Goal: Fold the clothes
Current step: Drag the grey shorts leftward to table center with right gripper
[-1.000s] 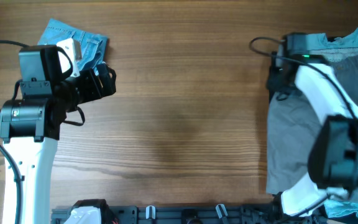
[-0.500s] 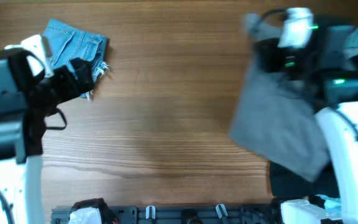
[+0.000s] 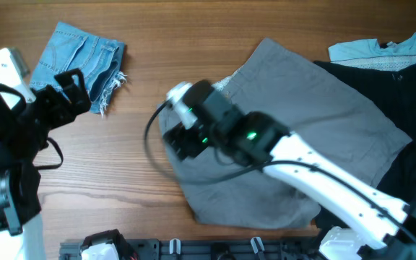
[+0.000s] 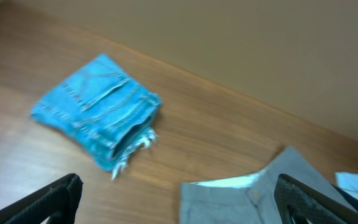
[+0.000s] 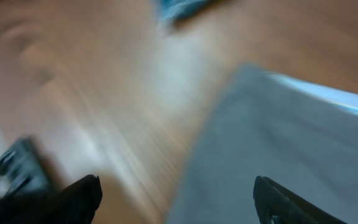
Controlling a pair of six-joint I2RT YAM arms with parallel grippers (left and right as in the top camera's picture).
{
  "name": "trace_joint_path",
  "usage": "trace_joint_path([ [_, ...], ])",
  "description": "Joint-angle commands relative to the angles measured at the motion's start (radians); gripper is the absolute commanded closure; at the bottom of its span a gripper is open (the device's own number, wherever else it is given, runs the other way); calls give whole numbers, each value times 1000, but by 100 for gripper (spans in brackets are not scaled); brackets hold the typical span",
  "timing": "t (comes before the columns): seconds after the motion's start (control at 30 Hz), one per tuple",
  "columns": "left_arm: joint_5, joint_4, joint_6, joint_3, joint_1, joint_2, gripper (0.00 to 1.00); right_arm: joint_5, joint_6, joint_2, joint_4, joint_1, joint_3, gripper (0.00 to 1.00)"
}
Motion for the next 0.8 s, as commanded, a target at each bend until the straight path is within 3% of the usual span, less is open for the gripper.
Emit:
trace_joint_path([
  [0.0, 164, 19, 89, 12, -63, 100, 0, 139, 156, -144, -18, -188, 54, 17],
  [0.1, 171, 21, 151, 12, -169, 235, 0, 100, 239, -227, -34, -357, 59, 19],
  [0.27, 246, 116, 285, 12, -362, 509, 0, -18, 240, -302, -88, -584, 59, 20],
  [0.53, 263, 380, 327, 12, -580, 883, 3, -74, 236, -288, -208, -699, 59, 20],
  [0.6, 259, 447, 327, 12, -622, 954, 12, -74, 237, -277, -223, -699, 59, 19],
  [0.67, 216, 493, 321, 12, -651, 1006, 32, -74, 237, -266, -235, -699, 59, 19],
  [0.7, 172, 519, 319, 12, -671, 1041, 46, -74, 237, -258, -243, -699, 59, 19],
  [0.77, 136, 541, 319, 12, -687, 1074, 63, -74, 237, -249, -251, -699, 59, 19],
])
